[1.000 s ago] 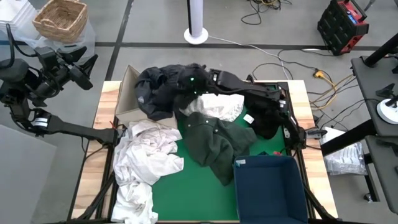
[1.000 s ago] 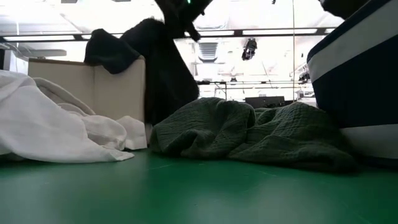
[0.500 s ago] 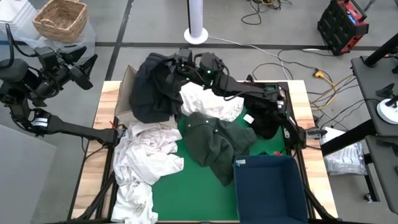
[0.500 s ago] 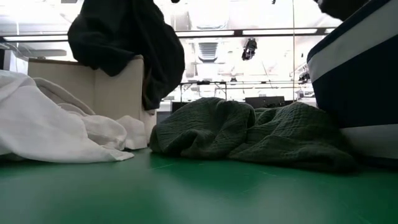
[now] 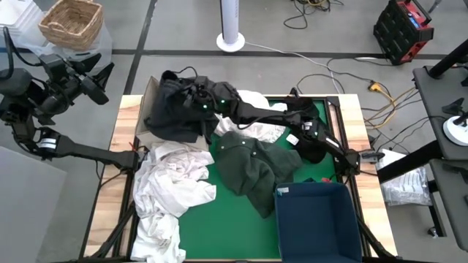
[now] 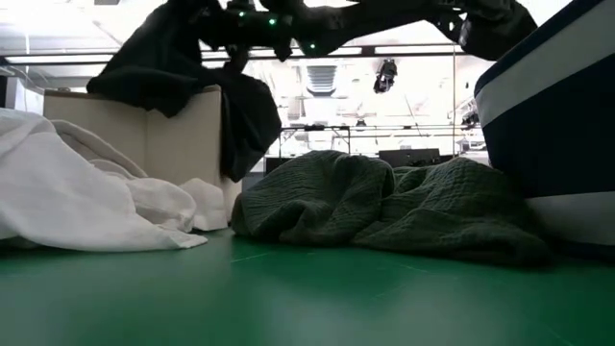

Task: Sort clothes
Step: Put the black cloth into the white bin

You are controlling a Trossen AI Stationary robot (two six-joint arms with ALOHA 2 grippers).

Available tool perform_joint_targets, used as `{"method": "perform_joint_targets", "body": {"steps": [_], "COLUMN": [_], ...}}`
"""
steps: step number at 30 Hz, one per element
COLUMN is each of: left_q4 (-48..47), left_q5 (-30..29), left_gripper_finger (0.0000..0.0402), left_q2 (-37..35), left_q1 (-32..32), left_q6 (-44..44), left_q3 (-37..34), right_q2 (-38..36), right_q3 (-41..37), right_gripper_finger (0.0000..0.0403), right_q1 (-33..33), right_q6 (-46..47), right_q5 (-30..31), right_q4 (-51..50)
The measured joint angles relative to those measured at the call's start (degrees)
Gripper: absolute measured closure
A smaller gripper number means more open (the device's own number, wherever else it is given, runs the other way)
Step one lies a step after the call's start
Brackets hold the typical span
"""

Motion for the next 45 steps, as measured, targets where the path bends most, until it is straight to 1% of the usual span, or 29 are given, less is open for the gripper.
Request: {"method": "perform_joint_targets", "body": {"steps": [7,12,14,17,21,24,28,31,34,36,38,39,41,43,45], "left_q4": [-0.04,-0.07,-0.11,-0.11,-0.12,-0.15,-0.15,-0.18,-0.35,-0.35,-0.34,-0.33,-0.33,-0.33,-0.33], "left_q5": [0.04,0.05,0.06,0.04,0.04,0.02,-0.02,-0.60,-1.40,-1.50,-1.51,-1.51,-1.53,-1.53,-1.53], "left_gripper_finger": [0.0143,0.0143,0.0143,0.0143,0.0143,0.0143,0.0143,0.0143,0.0143,0.0143,0.0143,0.0143,0.0143,0.0143,0.0143], "left_q2": [0.00,0.00,0.00,0.00,0.00,0.00,0.00,0.00,0.00,0.00,0.00,0.00,0.00,-0.02,-0.04], "left_q1": [-0.02,-0.02,-0.01,-0.02,-0.01,-0.02,-0.01,-0.02,0.00,0.00,-0.01,0.00,0.00,-0.02,0.00], "left_q6": [0.00,0.01,0.00,0.00,0.01,0.00,0.02,0.04,0.06,0.05,0.25,0.31,0.33,0.33,0.33], "left_q3": [0.00,0.00,0.00,0.00,0.00,0.00,0.00,0.00,0.00,0.00,0.00,0.00,0.00,0.00,0.00], "right_q2": [0.68,0.04,0.10,-0.03,-0.77,-2.07,-4.50,-6.90,-10.02,-12.38,-14.66,-15.59,-16.86,-17.55,-17.70], "right_q3": [0.17,0.31,0.27,0.24,0.16,0.11,0.10,0.04,0.04,0.08,0.11,0.11,0.11,-0.04,-0.07], "right_gripper_finger": [0.0394,0.0394,0.0394,0.0386,0.0347,0.0302,0.0237,0.0193,0.0159,0.0141,0.0128,0.0123,0.0116,0.0113,0.0113], "right_q1": [-0.01,-0.03,0.13,0.57,0.91,0.76,0.65,0.64,0.64,0.51,0.45,0.45,0.38,0.01,-0.48], "right_q6": [0.67,0.24,-0.36,-1.95,-3.73,-3.36,-4.16,-7.01,-10.33,-13.20,-17.25,-19.07,-22.22,-24.18,-25.72], "right_q5": [0.12,0.20,-0.51,-2.45,-2.81,-2.75,-1.25,-1.28,-1.29,-1.28,-0.67,0.66,3.01,3.23,3.23], "right_q4": [-20.42,-33.19,-36.34,-36.83,-37.26,-38.56,-41.98,-44.97,-48.10,-51.87,-58.56,-62.18,-68.64,-74.02,-77.28]}}
